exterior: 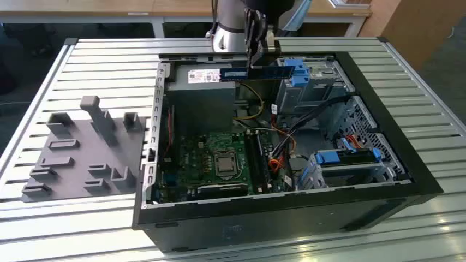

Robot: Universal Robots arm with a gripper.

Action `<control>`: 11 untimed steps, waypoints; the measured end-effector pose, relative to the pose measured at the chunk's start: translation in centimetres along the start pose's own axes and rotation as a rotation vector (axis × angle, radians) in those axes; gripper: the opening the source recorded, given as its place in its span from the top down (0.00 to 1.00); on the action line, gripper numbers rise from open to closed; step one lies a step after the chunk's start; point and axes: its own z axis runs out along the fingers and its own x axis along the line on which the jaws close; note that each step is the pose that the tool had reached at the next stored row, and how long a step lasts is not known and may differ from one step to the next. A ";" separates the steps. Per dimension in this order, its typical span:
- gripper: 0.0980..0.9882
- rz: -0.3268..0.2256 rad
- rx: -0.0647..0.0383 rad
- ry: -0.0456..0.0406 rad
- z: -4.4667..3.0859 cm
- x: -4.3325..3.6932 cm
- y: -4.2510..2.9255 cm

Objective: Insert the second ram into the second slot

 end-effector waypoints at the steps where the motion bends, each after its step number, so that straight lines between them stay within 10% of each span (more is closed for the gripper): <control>1: 0.96 0.000 0.000 -0.0001 0.00 0.00 0.00; 11: 0.96 0.000 0.000 0.0001 0.00 0.11 0.00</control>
